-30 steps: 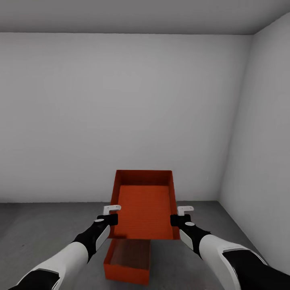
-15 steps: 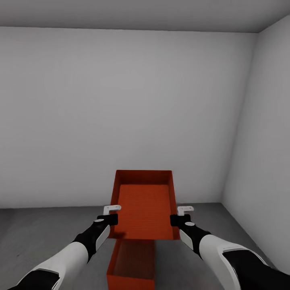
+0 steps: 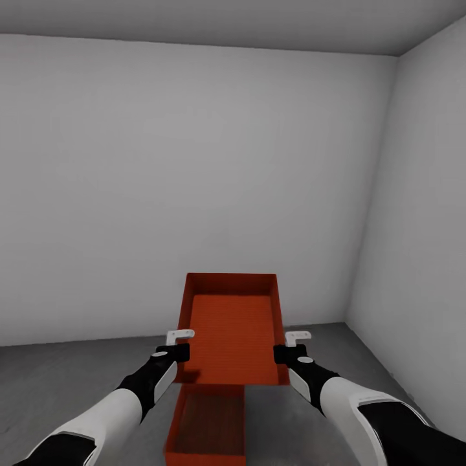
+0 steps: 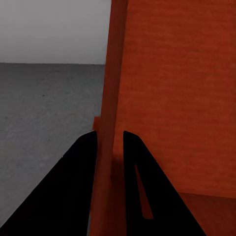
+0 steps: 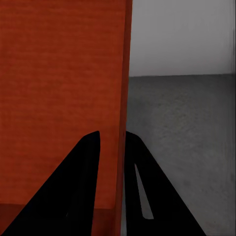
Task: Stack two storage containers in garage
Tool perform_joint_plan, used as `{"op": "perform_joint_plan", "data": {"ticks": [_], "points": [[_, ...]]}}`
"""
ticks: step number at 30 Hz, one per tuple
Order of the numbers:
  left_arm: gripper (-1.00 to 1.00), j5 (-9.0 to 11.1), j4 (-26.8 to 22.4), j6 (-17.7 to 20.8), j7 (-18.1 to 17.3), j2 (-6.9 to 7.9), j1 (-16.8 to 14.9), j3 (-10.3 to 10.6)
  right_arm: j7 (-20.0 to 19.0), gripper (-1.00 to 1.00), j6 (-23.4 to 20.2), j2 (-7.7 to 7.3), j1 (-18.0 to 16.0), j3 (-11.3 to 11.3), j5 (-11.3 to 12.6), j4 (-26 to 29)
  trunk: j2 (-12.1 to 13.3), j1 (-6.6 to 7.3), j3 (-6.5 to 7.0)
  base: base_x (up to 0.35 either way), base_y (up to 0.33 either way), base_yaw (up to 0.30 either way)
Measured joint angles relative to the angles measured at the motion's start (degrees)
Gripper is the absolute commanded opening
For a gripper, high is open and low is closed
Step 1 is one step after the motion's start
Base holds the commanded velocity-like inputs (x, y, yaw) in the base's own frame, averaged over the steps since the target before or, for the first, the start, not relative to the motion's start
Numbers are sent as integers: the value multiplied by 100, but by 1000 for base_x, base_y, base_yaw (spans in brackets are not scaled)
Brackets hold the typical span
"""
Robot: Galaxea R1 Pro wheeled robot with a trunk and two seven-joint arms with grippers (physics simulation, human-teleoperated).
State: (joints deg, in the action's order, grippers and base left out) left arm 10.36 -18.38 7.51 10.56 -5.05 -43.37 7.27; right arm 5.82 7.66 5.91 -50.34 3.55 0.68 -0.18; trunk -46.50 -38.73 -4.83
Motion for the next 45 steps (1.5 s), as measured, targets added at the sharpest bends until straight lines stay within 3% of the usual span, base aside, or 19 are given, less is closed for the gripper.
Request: {"op": "perform_joint_plan", "data": {"ticks": [30, 45], "points": [[-100, 1, -4, 2, -1, 1, 3, -6, -2, -100, -5, 1, -3, 1, -2, 0, 0, 0, -1, 0, 0, -8], [-100, 1, -4, 12, 2, 1, 3, 0, -4, -100, -10, 0, 0, -4, -3, -2, 0, 0, -126, 0, 0, 0]]}}
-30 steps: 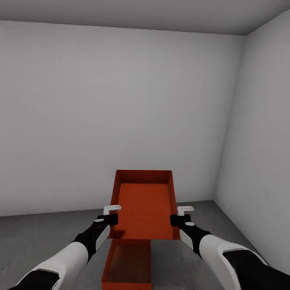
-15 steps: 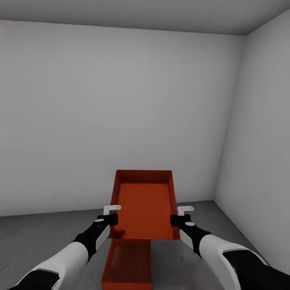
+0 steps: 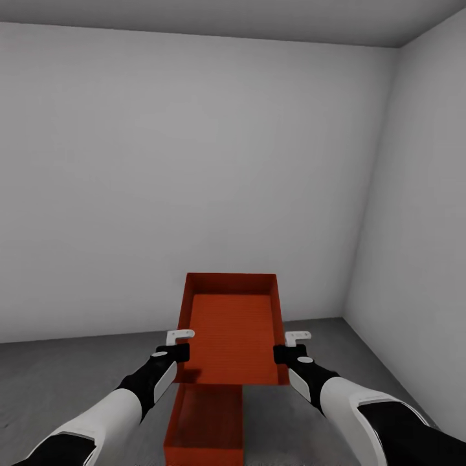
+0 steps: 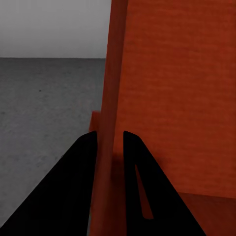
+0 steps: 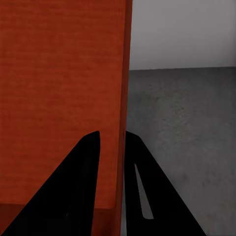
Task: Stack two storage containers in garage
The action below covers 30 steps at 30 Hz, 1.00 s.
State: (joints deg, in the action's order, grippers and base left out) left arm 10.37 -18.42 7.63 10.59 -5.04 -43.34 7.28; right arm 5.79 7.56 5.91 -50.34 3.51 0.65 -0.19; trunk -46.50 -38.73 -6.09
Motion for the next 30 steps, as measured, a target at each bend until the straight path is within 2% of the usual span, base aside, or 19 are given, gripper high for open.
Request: {"op": "perform_joint_plan", "data": {"ticks": [30], "points": [[-100, 1, -26, 18, 11, 0, 0, 19, -6, -100, 8, -3, -2, -11, 0, 0, 0, 0, -281, 0, 0, 0]]}}
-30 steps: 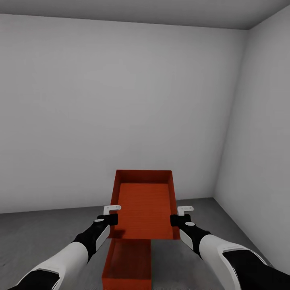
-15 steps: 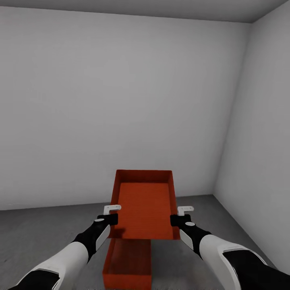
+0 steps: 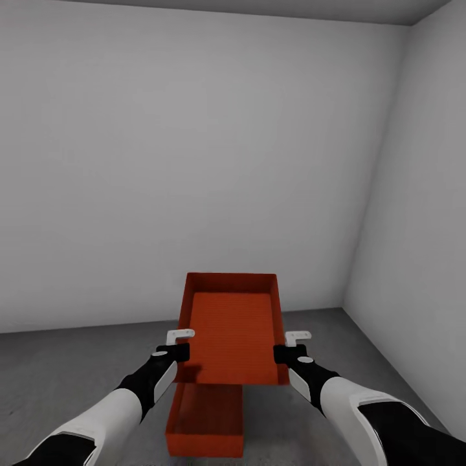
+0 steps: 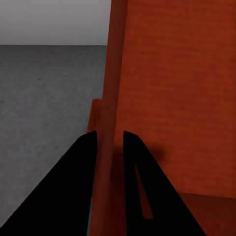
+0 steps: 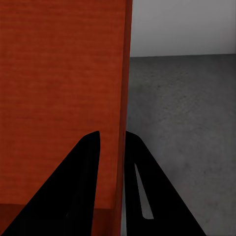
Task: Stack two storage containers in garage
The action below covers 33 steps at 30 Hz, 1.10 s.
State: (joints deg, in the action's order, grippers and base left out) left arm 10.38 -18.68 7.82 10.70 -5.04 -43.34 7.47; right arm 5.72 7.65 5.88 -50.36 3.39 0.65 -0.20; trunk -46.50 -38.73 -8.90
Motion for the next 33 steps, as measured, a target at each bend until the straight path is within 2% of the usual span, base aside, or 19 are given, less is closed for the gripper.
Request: {"op": "perform_joint_plan", "data": {"ticks": [33], "points": [[-100, 0, -8, 8, -3, 5, 0, 4, 4, -100, 0, 4, 0, -4, -1, 1, -1, 0, -309, 0, 0, 0]]}}
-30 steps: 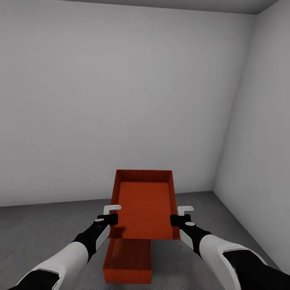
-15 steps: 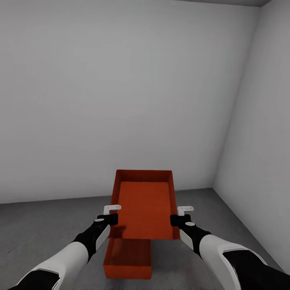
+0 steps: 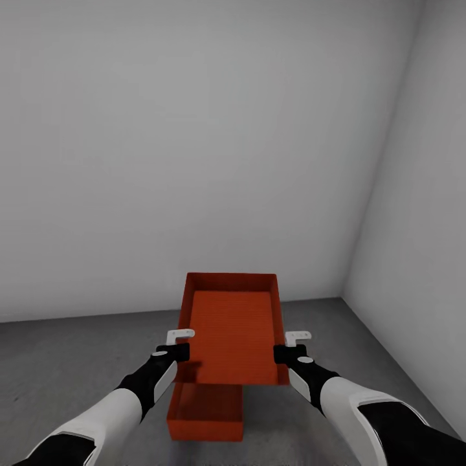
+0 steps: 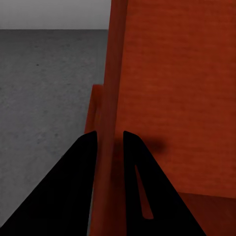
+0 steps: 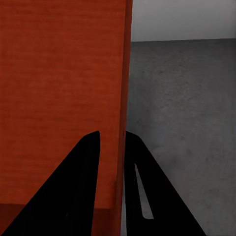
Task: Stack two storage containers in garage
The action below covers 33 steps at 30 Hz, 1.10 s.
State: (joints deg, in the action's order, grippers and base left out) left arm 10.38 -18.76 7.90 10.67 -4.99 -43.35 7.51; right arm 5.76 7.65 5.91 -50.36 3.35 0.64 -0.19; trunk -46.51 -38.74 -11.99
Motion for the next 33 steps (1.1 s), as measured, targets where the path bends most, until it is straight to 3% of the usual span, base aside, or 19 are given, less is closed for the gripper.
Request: {"op": "perform_joint_plan", "data": {"ticks": [33], "points": [[-100, 3, -1, 69, 8, 4, -1, 39, -4, -100, -4, 0, 2, -44, -4, -55, 0, 0, -309, 0, 0, 0]]}}
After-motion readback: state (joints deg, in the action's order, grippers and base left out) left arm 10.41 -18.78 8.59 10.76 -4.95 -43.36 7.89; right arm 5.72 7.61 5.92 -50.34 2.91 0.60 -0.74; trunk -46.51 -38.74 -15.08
